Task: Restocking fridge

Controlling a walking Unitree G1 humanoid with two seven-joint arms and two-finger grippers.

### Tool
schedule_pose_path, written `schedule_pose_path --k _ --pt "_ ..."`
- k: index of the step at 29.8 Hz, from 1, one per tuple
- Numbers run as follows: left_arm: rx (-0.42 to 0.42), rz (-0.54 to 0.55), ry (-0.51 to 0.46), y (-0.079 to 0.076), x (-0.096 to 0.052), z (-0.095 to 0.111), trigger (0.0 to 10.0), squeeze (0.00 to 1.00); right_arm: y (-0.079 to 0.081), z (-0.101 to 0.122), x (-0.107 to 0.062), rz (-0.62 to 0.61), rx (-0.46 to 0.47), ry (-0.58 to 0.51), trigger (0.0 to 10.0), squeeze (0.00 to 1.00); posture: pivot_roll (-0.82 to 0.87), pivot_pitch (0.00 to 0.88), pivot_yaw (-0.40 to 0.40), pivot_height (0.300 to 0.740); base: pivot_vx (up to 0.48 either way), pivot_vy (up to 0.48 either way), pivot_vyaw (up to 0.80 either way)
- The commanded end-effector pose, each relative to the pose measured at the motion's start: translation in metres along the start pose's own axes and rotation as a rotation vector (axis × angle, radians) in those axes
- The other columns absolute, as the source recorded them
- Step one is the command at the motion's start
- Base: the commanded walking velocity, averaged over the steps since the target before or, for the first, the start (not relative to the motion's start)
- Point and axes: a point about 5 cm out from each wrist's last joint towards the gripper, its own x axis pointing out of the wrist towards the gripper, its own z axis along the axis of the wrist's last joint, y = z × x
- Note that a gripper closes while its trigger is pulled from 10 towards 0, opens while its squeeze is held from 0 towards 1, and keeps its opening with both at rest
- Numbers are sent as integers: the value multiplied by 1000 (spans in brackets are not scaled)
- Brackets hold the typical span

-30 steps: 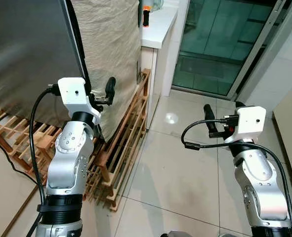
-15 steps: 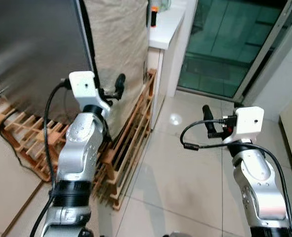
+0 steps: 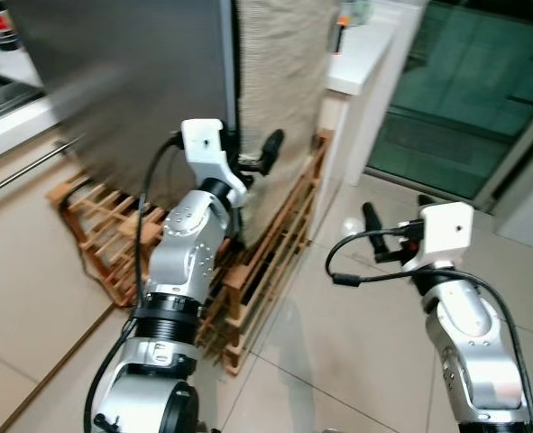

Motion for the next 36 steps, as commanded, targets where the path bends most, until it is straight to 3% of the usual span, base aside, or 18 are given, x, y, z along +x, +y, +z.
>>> schedule_pose_path --k 1,6,10,11,13,14,15,21,22,23,24,25,26,27,28,32,33,36 --pt "-14 -461 -69 -94 32 19 10000 0 0 6 -1 7 -9 -18 10000 965 -200 0 -6 740 0 0 0" --pt "-96 -666 -73 -126 20 16 10000 0 0 13 1 21 -22 -45 10000 965 -200 0 -6 740 0 0 0" --pt "-108 -662 -72 -116 15 20 10000 0 -1 13 0 28 -26 -42 10000 965 -233 0 2 740 0 0 0" --pt "-101 -570 -83 -95 10 25 10000 0 -1 14 0 31 -25 -44 10000 965 -231 0 2 740 0 0 0" --pt "-101 -570 -83 -95 10 25 10000 0 -1 14 0 31 -25 -44 10000 965 -231 0 2 740 0 0 0" --pt "-57 -445 -84 -64 -2 27 10000 0 1 15 0 37 -21 -47 10000 961 -210 0 1 740 0 0 0" --pt "-57 -445 -84 -64 -2 27 10000 0 1 15 0 37 -21 -47 10000 961 -210 0 1 740 0 0 0" --pt "30 -147 -49 6 -50 28 10000 0 3 13 3 36 1 -35 10000 965 -166 0 -5 740 0 0 0" --pt "30 -147 -49 6 -50 28 10000 0 3 13 3 36 1 -35 10000 965 -166 0 -5 740 0 0 0" --pt "38 -7 -46 28 -67 27 10000 0 1 11 6 14 17 -28 10000 953 -136 0 -14 740 0 0 0" --pt "38 -7 -46 28 -67 27 10000 0 1 11 6 14 17 -28 10000 953 -136 0 -14 740 0 0 0" --pt "76 184 -45 52 -85 26 10000 0 -3 7 11 -16 41 -7 10000 929 -102 0 -27 740 0 0 0" --pt "76 184 -45 52 -85 26 10000 0 -3 7 11 -16 41 -7 10000 929 -102 0 -27 740 0 0 0" --pt "107 358 -48 71 -104 24 10000 0 -7 5 15 -38 59 6 10000 922 -94 0 -30 740 0 0 0" --pt "107 358 -48 71 -104 24 10000 0 -7 5 15 -38 59 6 10000 922 -94 0 -30 740 0 0 0" --pt "249 675 -24 93 -158 23 10000 0 -18 5 24 -69 86 12 10000 929 -67 0 -38 740 0 0 159" --pt "249 675 -24 93 -158 23 10000 0 -18 5 24 -69 86 12 10000 929 -67 0 -38 740 0 0 638" --pt "363 802 41 96 -192 21 10000 0 -22 3 30 -81 95 22 10000 937 -43 0 -44 740 0 0 671"
